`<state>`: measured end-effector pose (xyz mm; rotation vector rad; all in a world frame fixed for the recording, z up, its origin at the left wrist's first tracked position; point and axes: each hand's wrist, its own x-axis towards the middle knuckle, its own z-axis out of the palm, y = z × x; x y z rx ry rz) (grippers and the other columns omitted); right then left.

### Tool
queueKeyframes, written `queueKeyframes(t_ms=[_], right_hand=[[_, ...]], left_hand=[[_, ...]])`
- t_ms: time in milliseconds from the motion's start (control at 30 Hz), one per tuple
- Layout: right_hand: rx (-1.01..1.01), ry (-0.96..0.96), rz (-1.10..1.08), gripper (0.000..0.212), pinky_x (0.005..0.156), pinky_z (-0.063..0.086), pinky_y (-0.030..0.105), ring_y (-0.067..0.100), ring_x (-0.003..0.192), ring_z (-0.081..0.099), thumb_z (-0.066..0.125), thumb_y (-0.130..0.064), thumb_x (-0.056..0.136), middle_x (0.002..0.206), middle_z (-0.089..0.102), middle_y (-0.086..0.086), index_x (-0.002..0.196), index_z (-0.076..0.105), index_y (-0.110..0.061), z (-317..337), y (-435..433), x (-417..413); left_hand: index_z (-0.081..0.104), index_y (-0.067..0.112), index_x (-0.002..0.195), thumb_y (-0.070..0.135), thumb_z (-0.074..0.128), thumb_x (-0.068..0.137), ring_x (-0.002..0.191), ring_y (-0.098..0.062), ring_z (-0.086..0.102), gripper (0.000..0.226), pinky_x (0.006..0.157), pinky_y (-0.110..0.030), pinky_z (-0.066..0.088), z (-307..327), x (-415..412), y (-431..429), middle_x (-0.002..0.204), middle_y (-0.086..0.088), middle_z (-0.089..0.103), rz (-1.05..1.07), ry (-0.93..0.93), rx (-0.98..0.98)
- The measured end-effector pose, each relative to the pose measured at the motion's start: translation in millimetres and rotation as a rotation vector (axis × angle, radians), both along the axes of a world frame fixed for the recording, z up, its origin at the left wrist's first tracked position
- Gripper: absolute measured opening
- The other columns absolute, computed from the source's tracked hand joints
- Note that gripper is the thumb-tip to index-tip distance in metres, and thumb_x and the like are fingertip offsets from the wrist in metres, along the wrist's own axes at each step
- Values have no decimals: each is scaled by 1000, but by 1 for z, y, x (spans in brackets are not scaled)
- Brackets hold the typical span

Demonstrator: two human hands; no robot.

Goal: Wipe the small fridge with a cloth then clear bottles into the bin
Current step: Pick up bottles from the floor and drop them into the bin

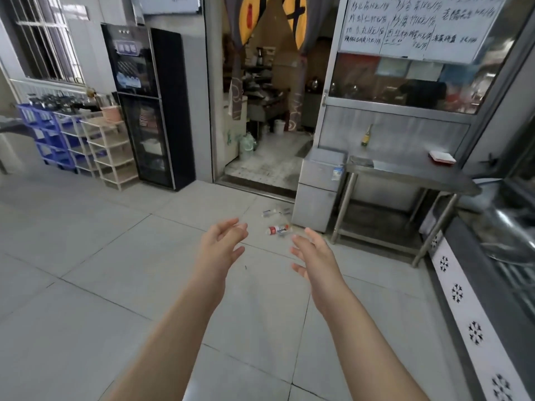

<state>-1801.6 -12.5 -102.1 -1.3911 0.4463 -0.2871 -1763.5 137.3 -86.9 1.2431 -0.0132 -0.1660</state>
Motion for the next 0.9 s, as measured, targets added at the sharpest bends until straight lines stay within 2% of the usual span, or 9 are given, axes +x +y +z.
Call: queueKeyframes(t_ms=[267, 367, 567, 733, 833, 900], right_hand=[[-20, 49, -70, 52, 97, 45, 37, 15, 109, 56, 59, -27, 89, 121, 55, 1, 137, 39, -20, -21, -26, 135], [11, 64, -81, 55, 98, 45, 38, 15, 109, 54, 59, -28, 89, 127, 52, 1, 139, 37, -20, -41, -46, 199], [60, 114, -80, 56, 102, 42, 38, 17, 117, 50, 57, -31, 90, 133, 49, 3, 140, 36, -18, -58, -90, 332], [70, 130, -95, 60, 106, 38, 43, 19, 119, 51, 59, -33, 89, 135, 50, 4, 141, 35, -17, -62, -111, 420], [57, 160, -113, 59, 104, 40, 41, 18, 116, 53, 59, -34, 89, 133, 52, 4, 140, 35, -18, -68, -119, 470], [59, 168, -129, 57, 102, 41, 38, 16, 109, 55, 57, -34, 90, 122, 57, 2, 140, 36, -17, -74, -124, 506]], left_hand=[[59, 18, 108, 15, 62, 87, 108, -14, 61, 21, 91, -30, 49, -20, 144, -26, 116, -5, 64, -60, 45, -2], [59, 18, 107, 16, 62, 87, 107, -14, 61, 20, 91, -30, 49, -31, 205, -44, 116, -6, 64, -79, 42, 27], [58, 15, 112, 19, 62, 88, 108, -16, 61, 25, 93, -32, 48, -37, 333, -86, 120, -10, 62, -104, 78, 114], [58, 16, 109, 19, 63, 87, 107, -16, 61, 23, 92, -32, 48, -39, 422, -108, 117, -8, 63, -117, 91, 131], [57, 16, 109, 20, 63, 87, 107, -16, 60, 23, 93, -33, 48, -47, 473, -118, 116, -7, 63, -122, 97, 120], [57, 17, 108, 20, 62, 88, 106, -14, 60, 21, 92, -32, 47, -54, 512, -123, 116, -7, 63, -143, 97, 117]])
